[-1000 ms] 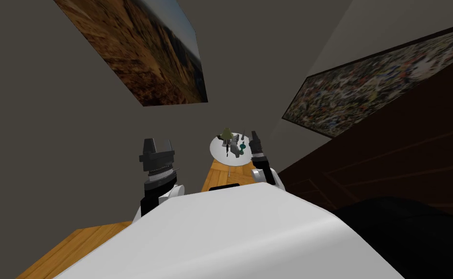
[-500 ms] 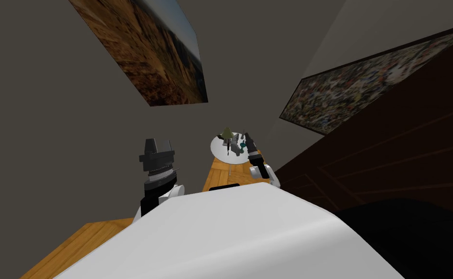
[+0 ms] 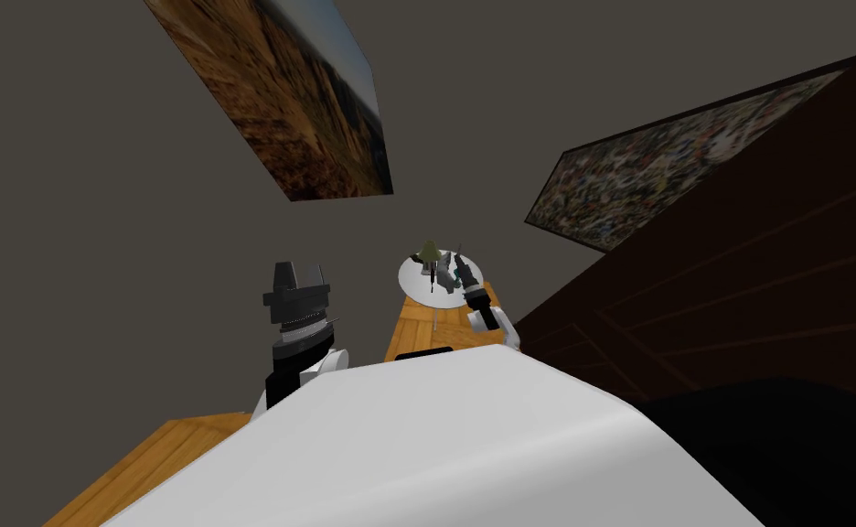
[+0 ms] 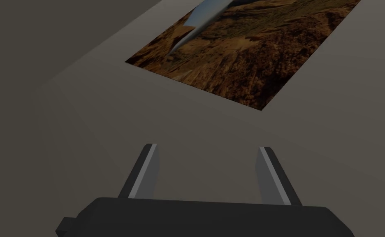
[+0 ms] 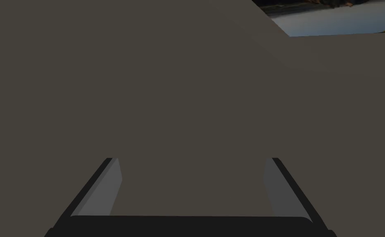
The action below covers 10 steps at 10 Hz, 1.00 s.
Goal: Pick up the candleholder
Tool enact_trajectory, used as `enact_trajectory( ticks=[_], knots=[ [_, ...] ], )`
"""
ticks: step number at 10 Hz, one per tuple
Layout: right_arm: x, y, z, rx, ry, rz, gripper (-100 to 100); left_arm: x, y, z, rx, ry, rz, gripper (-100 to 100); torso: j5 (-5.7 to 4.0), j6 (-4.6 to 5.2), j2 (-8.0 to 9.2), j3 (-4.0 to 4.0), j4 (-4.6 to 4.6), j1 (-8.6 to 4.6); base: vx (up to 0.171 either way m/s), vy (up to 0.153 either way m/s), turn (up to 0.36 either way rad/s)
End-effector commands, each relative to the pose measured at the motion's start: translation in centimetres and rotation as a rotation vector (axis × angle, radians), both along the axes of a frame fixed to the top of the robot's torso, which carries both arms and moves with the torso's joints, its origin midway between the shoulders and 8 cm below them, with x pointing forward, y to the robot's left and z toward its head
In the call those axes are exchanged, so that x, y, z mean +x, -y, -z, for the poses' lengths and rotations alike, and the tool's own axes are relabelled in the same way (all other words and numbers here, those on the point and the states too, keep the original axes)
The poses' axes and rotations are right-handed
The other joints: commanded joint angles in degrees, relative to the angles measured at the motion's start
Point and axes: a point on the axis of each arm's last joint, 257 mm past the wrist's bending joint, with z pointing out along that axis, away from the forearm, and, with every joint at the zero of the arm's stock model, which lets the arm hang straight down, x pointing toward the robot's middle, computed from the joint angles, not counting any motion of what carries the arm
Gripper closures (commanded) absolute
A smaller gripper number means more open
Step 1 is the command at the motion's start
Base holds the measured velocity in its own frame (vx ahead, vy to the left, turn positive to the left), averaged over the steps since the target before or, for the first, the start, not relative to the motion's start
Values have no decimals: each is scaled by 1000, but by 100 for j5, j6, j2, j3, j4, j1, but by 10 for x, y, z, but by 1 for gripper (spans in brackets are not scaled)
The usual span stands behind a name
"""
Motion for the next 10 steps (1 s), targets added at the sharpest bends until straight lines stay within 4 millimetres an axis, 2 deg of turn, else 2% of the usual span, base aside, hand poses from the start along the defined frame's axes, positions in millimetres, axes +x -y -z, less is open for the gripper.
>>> enact_trajectory(
  ticks=[1, 3, 6, 7, 8, 10],
  knots=[
    [12, -3, 18, -66, -39, 11, -100, 0, 0, 0, 0, 0, 0, 0, 0, 0, 0, 0, 0, 0, -13, 65, -79],
    [29, -10, 39, -157, -84, 25, -100, 0, 0, 0, 0, 0, 0, 0, 2, 0, -3, -2, 0, 9, -5, 83, -68],
    [38, -12, 61, -206, -127, 33, -100, 0, 0, 0, 0, 0, 0, 0, 1, 0, -7, -4, -1, 1, 3, 53, -32],
    [45, -15, 76, -255, -156, 40, -100, 0, 0, 0, 0, 0, 0, 0, 0, 0, -8, -4, -2, -4, 11, 45, -38],
    [45, -15, 76, -255, -157, 40, -100, 0, 0, 0, 0, 0, 0, 0, 0, 0, -9, -5, -2, -4, 9, 38, -30],
    [59, -20, 104, -357, -211, 54, -100, 0, 0, 0, 0, 0, 0, 0, 0, 0, -13, -7, -2, -3, 21, 59, -59]
  ],
)
